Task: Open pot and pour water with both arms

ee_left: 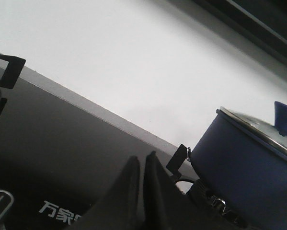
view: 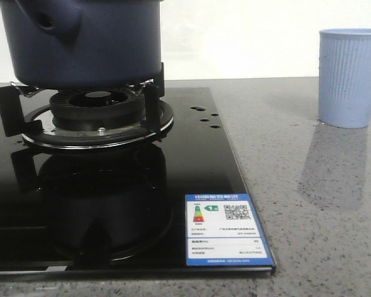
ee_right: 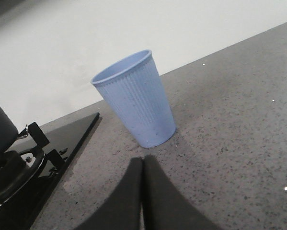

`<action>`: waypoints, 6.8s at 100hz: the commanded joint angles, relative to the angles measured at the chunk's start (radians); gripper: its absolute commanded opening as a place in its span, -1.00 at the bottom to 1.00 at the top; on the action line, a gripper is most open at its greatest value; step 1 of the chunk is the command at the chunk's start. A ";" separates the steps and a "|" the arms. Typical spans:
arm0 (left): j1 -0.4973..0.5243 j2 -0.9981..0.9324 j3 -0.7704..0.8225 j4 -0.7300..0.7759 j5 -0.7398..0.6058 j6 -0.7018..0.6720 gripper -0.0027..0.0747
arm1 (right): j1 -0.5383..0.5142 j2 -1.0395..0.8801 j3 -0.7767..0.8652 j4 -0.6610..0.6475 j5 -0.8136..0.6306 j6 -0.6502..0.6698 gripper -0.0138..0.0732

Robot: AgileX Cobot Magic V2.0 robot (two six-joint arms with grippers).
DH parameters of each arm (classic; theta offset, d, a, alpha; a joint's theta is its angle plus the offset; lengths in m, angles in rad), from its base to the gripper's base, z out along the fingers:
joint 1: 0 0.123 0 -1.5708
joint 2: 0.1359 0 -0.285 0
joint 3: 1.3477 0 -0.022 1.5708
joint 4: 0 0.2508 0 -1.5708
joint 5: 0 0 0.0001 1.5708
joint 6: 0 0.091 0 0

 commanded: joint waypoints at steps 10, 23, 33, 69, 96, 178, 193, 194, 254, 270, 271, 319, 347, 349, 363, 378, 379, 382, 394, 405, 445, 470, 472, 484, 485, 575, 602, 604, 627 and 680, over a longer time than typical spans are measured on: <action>0.003 -0.020 -0.092 -0.005 -0.060 -0.004 -0.97 | -0.007 -0.016 -0.062 0.004 -0.082 -0.004 -0.82; 0.003 0.020 -0.196 0.094 0.001 0.003 -0.97 | -0.007 0.034 -0.144 -0.130 -0.019 -0.004 -0.82; 0.003 0.081 -0.301 0.199 0.092 0.005 -0.97 | -0.007 0.111 -0.242 -0.251 0.068 -0.004 -0.82; -0.054 0.359 -0.647 0.263 0.300 0.177 -0.97 | 0.036 0.471 -0.608 -0.389 0.339 -0.004 -0.82; -0.257 0.491 -0.692 0.250 0.273 0.187 -0.91 | 0.116 0.584 -0.667 -0.404 0.371 -0.004 -0.74; -0.462 0.983 -0.693 0.240 -0.251 0.170 0.47 | 0.125 0.588 -0.667 -0.403 0.367 -0.004 0.70; -0.464 1.060 -0.718 0.240 -0.287 0.152 0.48 | 0.125 0.588 -0.667 -0.401 0.367 -0.004 0.70; -0.465 1.063 -0.723 0.240 -0.287 0.152 0.48 | 0.125 0.588 -0.667 -0.401 0.367 -0.004 0.70; -0.494 1.300 -0.905 0.269 -0.300 0.152 0.55 | 0.125 0.588 -0.667 -0.401 0.367 -0.004 0.70; -0.494 1.313 -0.913 0.269 -0.302 0.152 0.54 | 0.125 0.588 -0.667 -0.401 0.368 -0.004 0.70; -0.494 1.313 -0.913 0.269 -0.302 0.152 0.54 | 0.125 0.588 -0.667 -0.401 0.368 -0.004 0.70; -0.494 1.313 -0.915 0.269 -0.302 0.152 0.05 | 0.125 0.588 -0.667 -0.401 0.368 -0.004 0.70; -0.483 1.234 -0.923 0.271 -0.324 0.153 0.05 | 0.125 0.588 -0.667 -0.401 0.369 -0.004 0.70; -0.478 1.229 -0.923 0.271 -0.324 0.153 0.05 | 0.125 0.588 -0.667 -0.401 0.365 -0.004 0.70; -0.423 1.172 -0.923 0.271 -0.305 0.160 0.05 | 0.125 0.588 -0.645 -0.388 0.332 -0.004 0.70; -0.348 1.117 -0.923 0.273 -0.262 0.160 0.05 | 0.125 0.588 -0.565 -0.335 0.243 -0.004 0.70; -0.340 1.115 -0.923 0.273 -0.257 0.160 0.05 | 0.125 0.588 -0.555 -0.332 0.236 -0.004 0.70; -0.325 1.105 -0.923 0.273 -0.250 0.160 0.05 | 0.125 0.588 -0.536 -0.330 0.211 -0.004 0.70; -0.272 1.082 -0.923 0.273 -0.233 0.160 0.05 | 0.125 0.588 -0.463 -0.330 0.078 -0.004 0.70; -0.240 1.066 -0.923 0.273 -0.233 0.160 0.05 | 0.125 0.611 -0.417 -0.339 -0.036 -0.004 0.70; -0.195 1.057 -0.923 0.273 -0.233 0.160 0.05 | 0.125 0.936 -0.414 -0.362 -0.355 -0.004 0.70; -0.195 1.057 -0.923 0.273 -0.233 0.160 0.05 | 0.125 1.123 -0.416 -0.362 -0.545 -0.004 0.70; -0.195 1.057 -0.923 0.273 -0.233 0.160 0.05 | 0.125 1.132 -0.417 -0.362 -0.553 -0.004 0.70; -0.195 1.057 -0.923 0.273 -0.233 0.160 0.05 | 0.125 1.206 -0.417 -0.362 -0.627 -0.004 0.70; -0.195 1.057 -0.923 0.273 -0.233 0.160 0.05 | 0.125 1.214 -0.417 -0.362 -0.637 -0.004 0.70; -0.195 1.057 -0.923 0.273 -0.233 0.160 0.05 | 0.125 1.425 -0.417 -0.339 -0.933 -0.002 0.67; -0.195 1.057 -0.923 0.273 -0.233 0.160 0.05 | 0.125 1.425 -0.417 -0.339 -0.933 -0.002 0.08; -0.195 1.057 -0.923 0.273 -0.233 0.160 0.05 | 0.125 1.425 -0.417 -0.339 -0.933 -0.002 0.08; -0.195 1.057 -0.923 0.273 -0.233 0.160 0.05 | 0.125 1.423 -0.417 -0.339 -0.929 -0.002 0.08; -0.195 1.059 -0.923 0.273 -0.233 0.160 0.05 | 0.125 1.255 -0.478 -0.464 -0.782 -0.002 0.08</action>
